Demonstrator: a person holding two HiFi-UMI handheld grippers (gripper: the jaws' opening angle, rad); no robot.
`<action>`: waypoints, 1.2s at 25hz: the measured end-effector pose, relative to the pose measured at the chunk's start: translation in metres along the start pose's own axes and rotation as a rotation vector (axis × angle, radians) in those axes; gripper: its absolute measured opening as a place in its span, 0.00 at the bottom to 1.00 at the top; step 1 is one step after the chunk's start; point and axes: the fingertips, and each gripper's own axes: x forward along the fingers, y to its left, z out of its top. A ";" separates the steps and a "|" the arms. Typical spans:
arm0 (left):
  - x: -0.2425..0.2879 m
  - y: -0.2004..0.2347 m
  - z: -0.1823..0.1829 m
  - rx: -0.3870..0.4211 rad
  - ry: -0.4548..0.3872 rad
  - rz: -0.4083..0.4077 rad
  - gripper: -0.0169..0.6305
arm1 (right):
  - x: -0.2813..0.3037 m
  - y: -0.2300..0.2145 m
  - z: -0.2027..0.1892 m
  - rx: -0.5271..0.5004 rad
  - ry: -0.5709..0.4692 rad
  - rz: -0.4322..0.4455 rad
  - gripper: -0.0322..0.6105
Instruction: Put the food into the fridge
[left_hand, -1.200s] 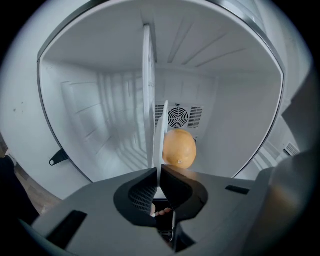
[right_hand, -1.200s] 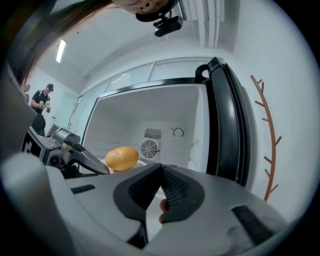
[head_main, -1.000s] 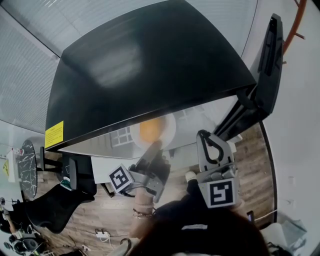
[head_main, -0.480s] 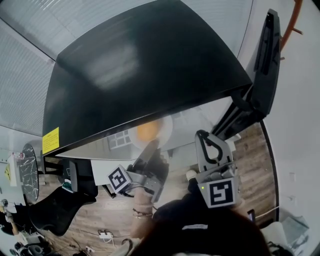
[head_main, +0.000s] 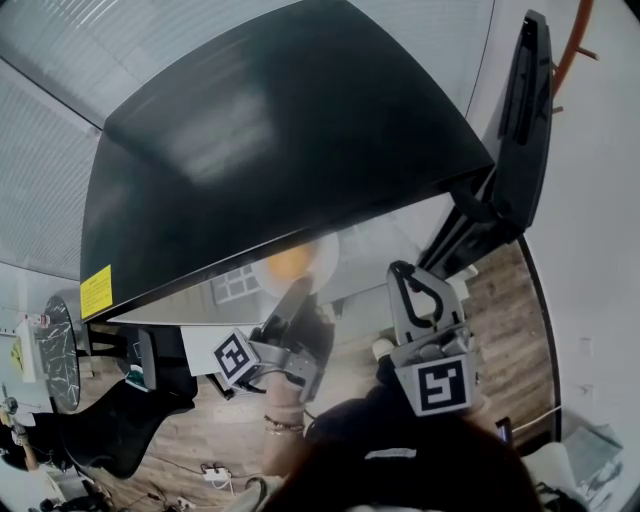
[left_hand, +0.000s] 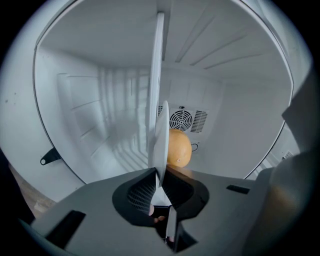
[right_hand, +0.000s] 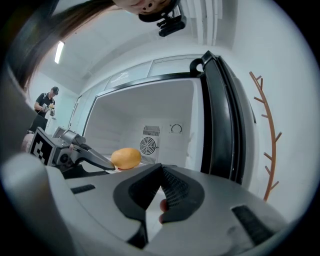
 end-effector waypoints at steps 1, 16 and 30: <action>0.001 0.000 0.000 -0.001 0.001 -0.001 0.08 | 0.000 0.000 0.000 -0.002 0.000 0.000 0.04; 0.013 0.001 0.004 0.016 0.008 0.005 0.08 | 0.002 -0.005 -0.002 0.008 0.011 -0.002 0.04; 0.012 -0.001 0.003 0.045 0.003 0.000 0.08 | 0.003 0.001 -0.002 -0.001 0.013 0.032 0.04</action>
